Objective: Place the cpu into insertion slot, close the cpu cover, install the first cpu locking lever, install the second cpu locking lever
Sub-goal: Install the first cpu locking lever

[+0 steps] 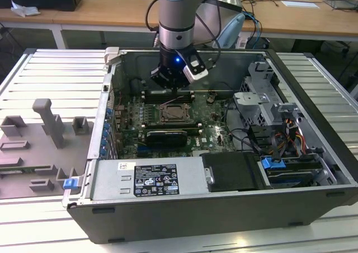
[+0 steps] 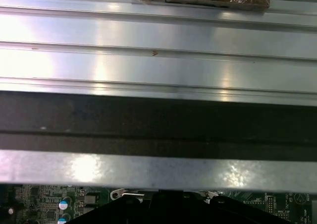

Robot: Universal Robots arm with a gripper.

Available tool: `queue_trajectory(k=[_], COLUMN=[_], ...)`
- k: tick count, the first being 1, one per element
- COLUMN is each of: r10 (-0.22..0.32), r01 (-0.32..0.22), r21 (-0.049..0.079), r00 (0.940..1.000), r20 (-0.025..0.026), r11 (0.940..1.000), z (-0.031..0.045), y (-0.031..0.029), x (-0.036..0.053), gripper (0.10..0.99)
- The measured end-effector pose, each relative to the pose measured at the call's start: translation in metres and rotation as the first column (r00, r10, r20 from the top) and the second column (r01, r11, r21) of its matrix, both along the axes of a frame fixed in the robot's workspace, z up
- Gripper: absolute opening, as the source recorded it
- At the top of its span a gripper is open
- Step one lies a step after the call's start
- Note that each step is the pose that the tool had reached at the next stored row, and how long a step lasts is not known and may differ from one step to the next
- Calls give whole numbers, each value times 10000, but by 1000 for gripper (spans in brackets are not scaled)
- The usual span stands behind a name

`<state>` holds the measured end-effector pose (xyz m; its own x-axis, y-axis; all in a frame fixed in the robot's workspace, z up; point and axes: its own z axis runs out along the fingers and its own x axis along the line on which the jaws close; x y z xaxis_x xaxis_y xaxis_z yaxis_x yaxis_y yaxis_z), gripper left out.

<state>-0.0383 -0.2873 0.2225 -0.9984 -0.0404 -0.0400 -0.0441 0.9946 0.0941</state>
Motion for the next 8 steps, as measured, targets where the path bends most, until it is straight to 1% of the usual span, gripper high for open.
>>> queue_trajectory(k=[4,7,8], r10=[-2,-4,-4], r01=[2,4,4], r21=[0,1,1], r00=[10000,10000,10000], r20=[-1,0,0], r11=[10000,10000,10000], z=[-11,-26,-29], y=[0,0,0], x=[20,81,90], gripper=[106,106,106])
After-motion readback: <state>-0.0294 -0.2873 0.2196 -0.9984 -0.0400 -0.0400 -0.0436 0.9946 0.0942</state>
